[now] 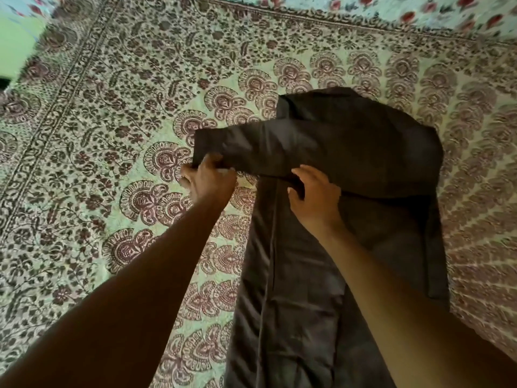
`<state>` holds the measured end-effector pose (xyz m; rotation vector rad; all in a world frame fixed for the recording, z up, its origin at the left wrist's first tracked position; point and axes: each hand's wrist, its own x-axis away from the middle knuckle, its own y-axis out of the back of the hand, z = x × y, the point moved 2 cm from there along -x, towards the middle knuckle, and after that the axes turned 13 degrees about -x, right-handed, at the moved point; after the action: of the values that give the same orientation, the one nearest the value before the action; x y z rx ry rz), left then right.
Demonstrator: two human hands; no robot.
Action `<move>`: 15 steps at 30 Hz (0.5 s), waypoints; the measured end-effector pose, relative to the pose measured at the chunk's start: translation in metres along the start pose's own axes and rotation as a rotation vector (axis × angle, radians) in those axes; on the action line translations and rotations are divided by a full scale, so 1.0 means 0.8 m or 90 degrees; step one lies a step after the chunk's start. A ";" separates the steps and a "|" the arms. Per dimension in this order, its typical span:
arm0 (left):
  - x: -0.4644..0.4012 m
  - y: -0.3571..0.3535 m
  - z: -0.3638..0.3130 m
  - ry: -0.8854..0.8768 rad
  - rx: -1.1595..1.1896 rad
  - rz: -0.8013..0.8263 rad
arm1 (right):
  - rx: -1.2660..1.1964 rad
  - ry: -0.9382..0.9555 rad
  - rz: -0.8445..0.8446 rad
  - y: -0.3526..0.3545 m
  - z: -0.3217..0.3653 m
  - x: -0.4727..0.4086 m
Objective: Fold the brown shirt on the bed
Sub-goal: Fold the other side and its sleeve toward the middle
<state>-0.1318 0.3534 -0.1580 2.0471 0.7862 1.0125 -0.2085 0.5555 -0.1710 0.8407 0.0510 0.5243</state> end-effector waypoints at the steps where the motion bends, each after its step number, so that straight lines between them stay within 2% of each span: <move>1: -0.011 0.001 -0.004 0.014 0.002 -0.005 | 0.007 -0.018 0.016 -0.003 -0.005 -0.005; 5: -0.034 0.011 -0.014 0.062 0.017 -0.076 | 0.069 0.012 0.015 -0.011 -0.016 -0.008; 8: -0.037 0.013 -0.017 0.052 0.085 -0.147 | 0.100 0.041 0.001 -0.012 -0.016 -0.006; 11: -0.021 0.007 -0.026 0.043 0.200 -0.147 | 0.107 0.033 0.030 -0.010 -0.018 -0.010; 13: -0.004 0.000 -0.032 0.103 0.310 -0.130 | 0.069 0.018 0.056 -0.006 -0.019 -0.012; 15: 0.013 -0.011 -0.043 0.164 0.449 -0.066 | -0.037 -0.015 0.075 0.005 -0.021 -0.015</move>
<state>-0.1569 0.3773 -0.1456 2.4337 1.5409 1.0450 -0.2247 0.5641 -0.1813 0.7957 -0.0361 0.6231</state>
